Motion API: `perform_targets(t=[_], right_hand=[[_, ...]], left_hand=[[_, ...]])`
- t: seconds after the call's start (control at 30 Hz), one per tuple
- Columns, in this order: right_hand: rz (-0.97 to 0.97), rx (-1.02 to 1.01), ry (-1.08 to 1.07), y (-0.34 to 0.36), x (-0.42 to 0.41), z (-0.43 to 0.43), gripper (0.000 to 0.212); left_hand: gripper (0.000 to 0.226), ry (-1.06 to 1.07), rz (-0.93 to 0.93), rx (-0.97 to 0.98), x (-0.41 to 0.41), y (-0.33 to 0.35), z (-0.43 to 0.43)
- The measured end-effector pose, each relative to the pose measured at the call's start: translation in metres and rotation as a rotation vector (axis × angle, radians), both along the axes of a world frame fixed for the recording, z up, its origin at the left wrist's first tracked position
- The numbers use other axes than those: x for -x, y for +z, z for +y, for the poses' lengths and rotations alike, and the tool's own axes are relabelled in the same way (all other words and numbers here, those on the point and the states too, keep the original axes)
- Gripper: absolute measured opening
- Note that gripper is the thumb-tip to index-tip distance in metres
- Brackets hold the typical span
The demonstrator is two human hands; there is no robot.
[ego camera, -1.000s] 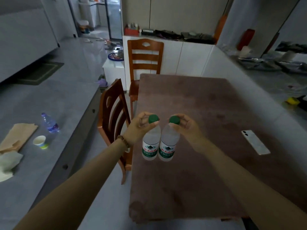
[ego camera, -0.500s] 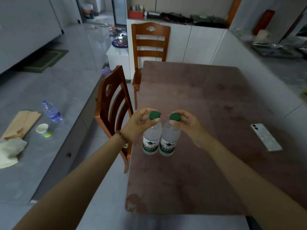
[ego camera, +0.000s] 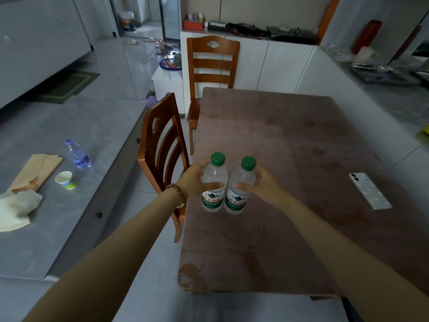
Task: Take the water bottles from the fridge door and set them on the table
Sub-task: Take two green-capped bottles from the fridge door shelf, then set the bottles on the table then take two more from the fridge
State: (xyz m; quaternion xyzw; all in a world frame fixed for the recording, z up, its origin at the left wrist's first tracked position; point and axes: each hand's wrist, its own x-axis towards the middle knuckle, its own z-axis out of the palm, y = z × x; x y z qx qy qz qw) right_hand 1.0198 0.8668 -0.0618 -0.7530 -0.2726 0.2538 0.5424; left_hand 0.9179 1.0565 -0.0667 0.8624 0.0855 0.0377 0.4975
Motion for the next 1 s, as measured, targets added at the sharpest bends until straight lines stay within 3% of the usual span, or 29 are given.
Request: perform_targets(t=[0.67, 0.87, 1.0], right_hand=[[0.018, 0.054, 0.017, -0.005, -0.005, 0.002, 0.058], [-0.012, 0.111, 0.003, 0.007, 0.001, -0.005, 0.066], [-0.069, 0.114, -0.102, 0.037, 0.009, -0.028, 0.066]], left_hand=[[0.053, -0.022, 0.024, 0.022, -0.004, 0.002, -0.001], [0.063, -0.050, 0.030, -0.003, -0.003, 0.018, 0.000], [0.073, 0.001, -0.109, -0.056, 0.004, 0.052, -0.006]])
